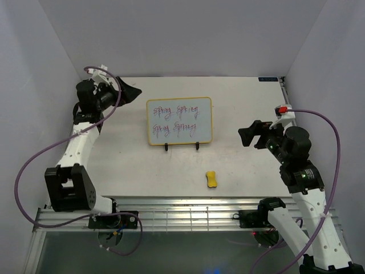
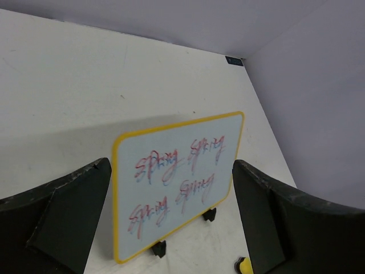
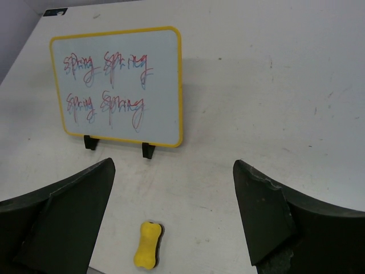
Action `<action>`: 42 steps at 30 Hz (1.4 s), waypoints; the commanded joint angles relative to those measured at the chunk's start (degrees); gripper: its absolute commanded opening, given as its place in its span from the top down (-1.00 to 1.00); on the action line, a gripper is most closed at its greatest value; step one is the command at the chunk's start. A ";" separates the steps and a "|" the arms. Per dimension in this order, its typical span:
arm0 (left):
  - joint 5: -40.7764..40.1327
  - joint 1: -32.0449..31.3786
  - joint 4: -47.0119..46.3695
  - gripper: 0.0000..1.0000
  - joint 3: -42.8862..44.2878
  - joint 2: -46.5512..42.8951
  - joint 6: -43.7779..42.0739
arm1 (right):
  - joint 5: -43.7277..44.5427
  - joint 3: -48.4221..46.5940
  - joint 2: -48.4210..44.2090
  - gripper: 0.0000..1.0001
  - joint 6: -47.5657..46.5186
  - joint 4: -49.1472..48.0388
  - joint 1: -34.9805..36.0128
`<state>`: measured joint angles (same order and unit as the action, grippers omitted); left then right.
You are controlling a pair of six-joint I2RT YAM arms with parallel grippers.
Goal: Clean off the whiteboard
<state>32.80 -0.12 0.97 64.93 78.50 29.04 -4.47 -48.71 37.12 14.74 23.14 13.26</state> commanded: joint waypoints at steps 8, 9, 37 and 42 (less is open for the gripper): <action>33.38 7.85 -16.68 -0.96 -0.48 21.25 -5.74 | -15.10 4.32 -3.90 -0.80 -0.41 -6.44 0.37; 33.82 7.85 -17.31 -0.96 -1.20 22.04 -6.35 | -16.26 4.50 -3.55 -0.80 -0.59 -6.44 0.28; 39.62 1.97 -25.76 0.06 1.08 39.45 -2.67 | -26.56 6.43 0.32 -0.93 -1.38 -8.20 0.45; 39.63 1.79 -26.72 0.13 1.25 39.80 -1.97 | -26.47 6.43 0.49 -0.94 -1.47 -7.93 0.37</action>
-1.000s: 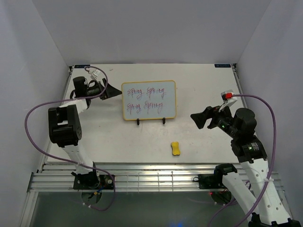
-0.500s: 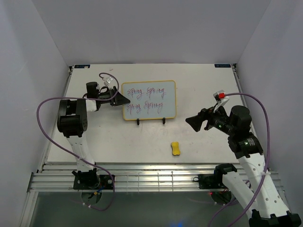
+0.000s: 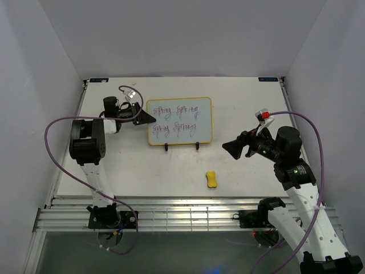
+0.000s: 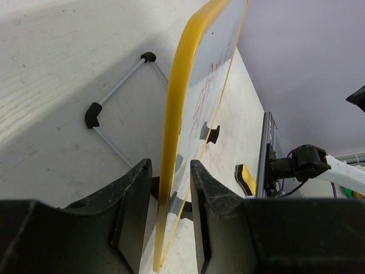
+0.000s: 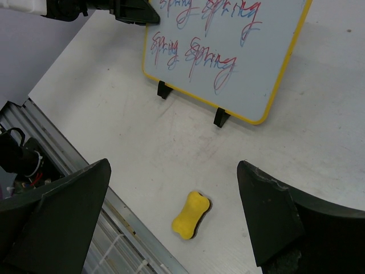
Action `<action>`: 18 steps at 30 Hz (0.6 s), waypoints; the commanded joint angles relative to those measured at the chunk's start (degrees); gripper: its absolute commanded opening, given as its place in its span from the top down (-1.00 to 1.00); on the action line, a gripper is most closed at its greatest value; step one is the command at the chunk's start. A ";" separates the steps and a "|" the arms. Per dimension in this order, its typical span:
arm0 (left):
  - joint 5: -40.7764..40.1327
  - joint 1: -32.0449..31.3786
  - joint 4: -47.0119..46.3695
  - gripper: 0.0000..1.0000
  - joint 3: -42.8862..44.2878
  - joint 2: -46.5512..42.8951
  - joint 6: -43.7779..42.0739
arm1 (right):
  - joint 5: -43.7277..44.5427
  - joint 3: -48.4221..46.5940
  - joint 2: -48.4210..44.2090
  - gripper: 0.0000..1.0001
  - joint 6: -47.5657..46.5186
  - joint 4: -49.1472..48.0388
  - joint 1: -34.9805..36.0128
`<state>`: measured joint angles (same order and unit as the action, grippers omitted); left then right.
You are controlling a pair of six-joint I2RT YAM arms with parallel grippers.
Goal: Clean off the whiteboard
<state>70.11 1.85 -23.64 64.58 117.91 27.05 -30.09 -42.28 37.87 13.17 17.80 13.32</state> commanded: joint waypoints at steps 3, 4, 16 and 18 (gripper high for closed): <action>2.40 -0.26 -2.38 0.15 1.61 0.48 0.20 | -0.76 0.01 -0.34 -0.95 0.10 -2.42 0.39; 2.40 -0.35 -2.38 0.15 1.43 0.39 0.20 | -0.76 0.01 -0.34 -0.95 0.10 -2.42 0.39; 2.49 -0.88 -4.05 0.52 1.08 1.45 1.34 | -0.41 0.01 -0.69 -0.96 -0.16 -1.81 0.39; 2.49 -0.97 -4.31 0.69 0.90 1.36 1.52 | -0.32 0.01 -0.78 -0.97 -0.25 -1.63 0.39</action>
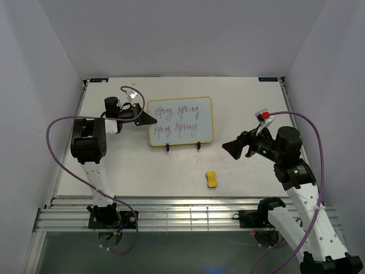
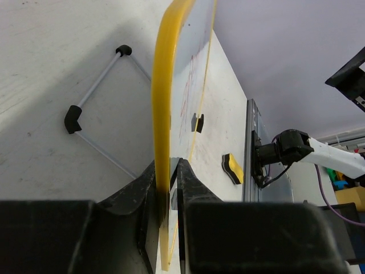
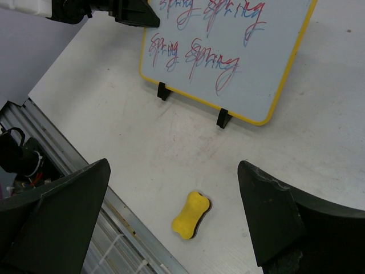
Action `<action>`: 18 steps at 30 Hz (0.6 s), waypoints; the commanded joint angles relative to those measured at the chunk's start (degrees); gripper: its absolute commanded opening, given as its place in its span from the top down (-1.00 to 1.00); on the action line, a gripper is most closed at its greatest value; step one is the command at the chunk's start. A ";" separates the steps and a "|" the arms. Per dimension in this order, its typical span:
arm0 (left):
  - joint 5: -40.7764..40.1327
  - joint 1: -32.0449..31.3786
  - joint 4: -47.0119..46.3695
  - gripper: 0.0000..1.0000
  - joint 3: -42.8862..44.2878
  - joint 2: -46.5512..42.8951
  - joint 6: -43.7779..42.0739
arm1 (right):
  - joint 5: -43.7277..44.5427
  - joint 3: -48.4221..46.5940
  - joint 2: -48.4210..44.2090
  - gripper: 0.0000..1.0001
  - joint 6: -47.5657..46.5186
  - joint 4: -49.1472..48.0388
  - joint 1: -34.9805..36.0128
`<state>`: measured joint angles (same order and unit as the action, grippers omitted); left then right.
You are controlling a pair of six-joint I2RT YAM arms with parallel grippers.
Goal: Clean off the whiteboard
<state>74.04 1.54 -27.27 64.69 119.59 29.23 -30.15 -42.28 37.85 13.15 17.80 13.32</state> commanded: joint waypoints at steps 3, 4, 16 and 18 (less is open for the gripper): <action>-1.44 -0.66 -1.38 1.00 0.18 -1.02 -0.41 | 0.18 0.18 -0.75 -0.97 -0.40 -1.54 0.39; -1.53 -0.66 -1.65 1.00 0.00 -1.20 -0.32 | 0.18 0.27 -0.76 -0.97 -0.40 -1.63 0.39; -5.92 -0.66 -3.93 1.00 0.88 -10.23 3.10 | 2.81 0.36 -0.41 -0.99 0.47 -1.02 0.39; -7.06 -2.86 -4.11 1.00 0.27 -12.35 3.02 | 3.87 0.53 0.38 -1.00 0.65 -0.84 0.30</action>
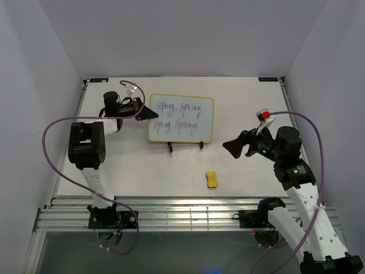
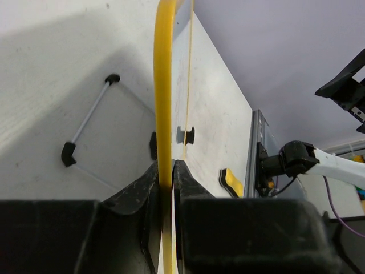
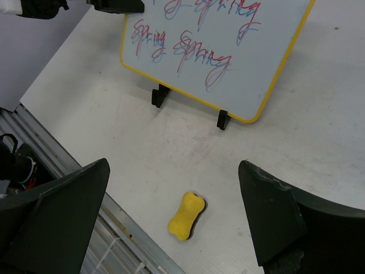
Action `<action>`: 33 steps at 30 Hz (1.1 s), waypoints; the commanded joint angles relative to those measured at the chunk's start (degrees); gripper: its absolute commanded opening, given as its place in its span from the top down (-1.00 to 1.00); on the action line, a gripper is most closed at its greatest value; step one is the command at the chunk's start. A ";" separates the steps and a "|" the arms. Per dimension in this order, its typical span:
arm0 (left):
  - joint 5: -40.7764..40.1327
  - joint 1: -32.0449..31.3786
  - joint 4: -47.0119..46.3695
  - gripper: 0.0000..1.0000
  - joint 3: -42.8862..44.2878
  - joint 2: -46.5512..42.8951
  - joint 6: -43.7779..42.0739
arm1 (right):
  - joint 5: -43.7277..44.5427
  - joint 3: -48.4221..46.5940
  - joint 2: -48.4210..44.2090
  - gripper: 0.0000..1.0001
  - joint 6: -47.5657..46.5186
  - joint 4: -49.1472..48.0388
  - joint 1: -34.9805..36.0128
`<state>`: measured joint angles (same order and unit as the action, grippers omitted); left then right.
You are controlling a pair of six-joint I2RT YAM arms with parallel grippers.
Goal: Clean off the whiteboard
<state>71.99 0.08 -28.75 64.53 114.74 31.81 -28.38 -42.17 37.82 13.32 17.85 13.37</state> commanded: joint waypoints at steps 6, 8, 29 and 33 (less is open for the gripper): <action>-5.98 -2.01 -2.71 1.00 -0.11 -11.46 0.62 | 1.05 1.66 1.11 -0.93 1.97 -2.37 0.35; -6.85 -1.92 -2.80 1.00 -0.20 -13.22 1.40 | 1.48 1.74 1.11 -0.93 1.97 -2.38 0.34; -28.03 -10.10 2.89 1.00 -8.71 -39.14 16.53 | 5.09 0.33 7.17 -0.80 2.67 4.04 0.43; -33.39 -9.75 17.36 1.00 -11.01 -47.75 13.20 | 4.12 2.27 6.39 -0.79 3.90 5.44 0.87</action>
<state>45.56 -10.17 -20.36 53.58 74.22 45.50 -23.70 -40.34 45.41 16.40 21.96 13.65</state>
